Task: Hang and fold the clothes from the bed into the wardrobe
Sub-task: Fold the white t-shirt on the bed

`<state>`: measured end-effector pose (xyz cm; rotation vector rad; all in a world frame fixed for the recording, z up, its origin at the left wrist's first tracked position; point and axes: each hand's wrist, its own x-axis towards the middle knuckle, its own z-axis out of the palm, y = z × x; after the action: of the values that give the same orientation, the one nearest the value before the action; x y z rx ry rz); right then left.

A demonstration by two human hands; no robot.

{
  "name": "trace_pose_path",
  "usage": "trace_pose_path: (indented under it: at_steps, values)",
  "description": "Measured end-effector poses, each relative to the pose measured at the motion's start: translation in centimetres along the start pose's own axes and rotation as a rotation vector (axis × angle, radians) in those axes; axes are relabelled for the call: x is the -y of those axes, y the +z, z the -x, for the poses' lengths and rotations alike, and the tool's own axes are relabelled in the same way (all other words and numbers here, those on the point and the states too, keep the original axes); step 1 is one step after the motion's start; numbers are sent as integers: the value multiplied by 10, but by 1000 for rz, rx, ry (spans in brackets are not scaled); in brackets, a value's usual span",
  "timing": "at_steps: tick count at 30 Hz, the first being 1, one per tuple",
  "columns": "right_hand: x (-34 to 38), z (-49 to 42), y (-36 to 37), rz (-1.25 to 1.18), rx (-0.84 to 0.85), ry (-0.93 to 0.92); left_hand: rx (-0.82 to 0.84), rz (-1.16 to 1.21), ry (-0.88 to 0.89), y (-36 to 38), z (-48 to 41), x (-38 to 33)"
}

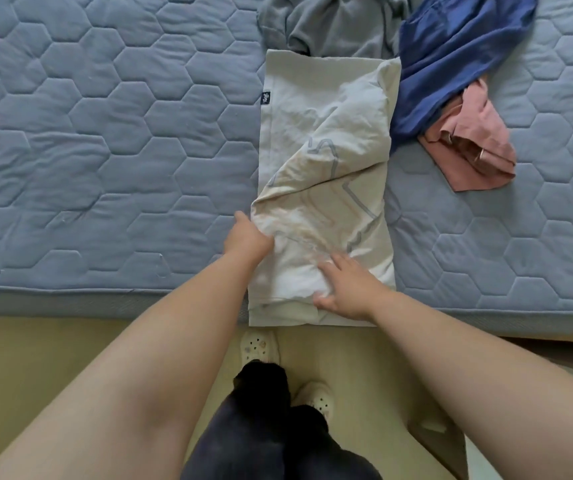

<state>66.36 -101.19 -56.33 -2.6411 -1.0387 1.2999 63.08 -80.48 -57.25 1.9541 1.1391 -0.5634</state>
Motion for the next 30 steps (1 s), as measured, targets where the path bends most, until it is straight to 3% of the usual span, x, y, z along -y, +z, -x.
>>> trace_pose_path:
  at_steps: [3, 6, 11, 15, 21, 25, 27, 30]
  values:
    - [-4, -9, 8, 15, 47, -5, 67, -29, -19, 11, 7, 22]
    - [-6, -14, 16, 58, 12, -18, -116, -74, 108, 29, 13, 31]
    - [-8, -17, 20, 165, -103, -60, -541, -403, 864, 59, 14, 50]
    - [-10, -22, 25, 171, -161, -46, -571, -529, 1176, 71, -6, 65]
    - [13, -37, 15, 258, -231, 44, -580, -576, 1300, 71, -9, 64]
    - [16, -32, 17, 150, -286, 79, -309, -615, 1187, 56, 7, 56]
    - [14, -23, 30, 104, -422, 109, -230, -652, 1148, 52, 20, 59]
    - [8, -5, 54, 62, -665, 150, -265, -847, 1205, 45, 36, 68]
